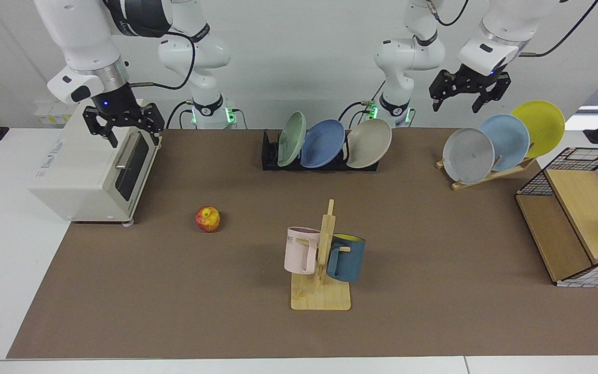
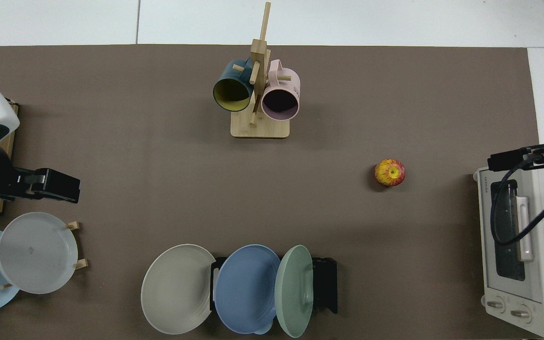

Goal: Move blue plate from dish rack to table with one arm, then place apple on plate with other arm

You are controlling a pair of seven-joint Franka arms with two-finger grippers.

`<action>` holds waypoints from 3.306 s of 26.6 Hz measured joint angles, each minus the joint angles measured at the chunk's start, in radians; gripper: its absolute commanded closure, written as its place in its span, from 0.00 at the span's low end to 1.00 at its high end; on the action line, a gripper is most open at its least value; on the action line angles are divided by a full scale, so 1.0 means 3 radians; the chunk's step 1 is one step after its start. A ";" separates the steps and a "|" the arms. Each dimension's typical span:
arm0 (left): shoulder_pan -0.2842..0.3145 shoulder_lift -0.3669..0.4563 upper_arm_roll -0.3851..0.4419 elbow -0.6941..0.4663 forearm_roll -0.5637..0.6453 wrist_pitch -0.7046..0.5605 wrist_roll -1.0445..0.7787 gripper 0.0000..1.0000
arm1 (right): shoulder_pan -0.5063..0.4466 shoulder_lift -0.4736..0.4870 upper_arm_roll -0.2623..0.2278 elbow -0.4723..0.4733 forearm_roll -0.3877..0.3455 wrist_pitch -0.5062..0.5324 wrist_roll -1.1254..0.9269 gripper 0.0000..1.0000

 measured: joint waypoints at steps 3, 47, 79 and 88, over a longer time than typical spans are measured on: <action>0.0000 0.0000 0.0001 0.0000 0.0000 0.0010 0.0000 0.00 | -0.0002 0.0000 -0.0004 0.0000 0.0000 0.0001 0.0001 0.00; -0.0345 -0.0588 -0.0124 -0.1188 -0.0185 0.0771 -0.0057 0.00 | -0.0008 0.0000 -0.0008 0.0000 0.0000 0.0002 0.0001 0.00; -0.1201 -0.0680 -0.0396 -0.3141 -0.0949 0.2366 -0.0458 0.19 | -0.0008 0.0000 -0.0008 0.0000 0.0000 0.0002 0.0001 0.00; -0.1202 -0.0680 -0.0437 -0.3199 -0.0953 0.2297 -0.0719 0.77 | -0.0008 0.0000 -0.0008 0.0000 0.0000 0.0002 0.0001 0.00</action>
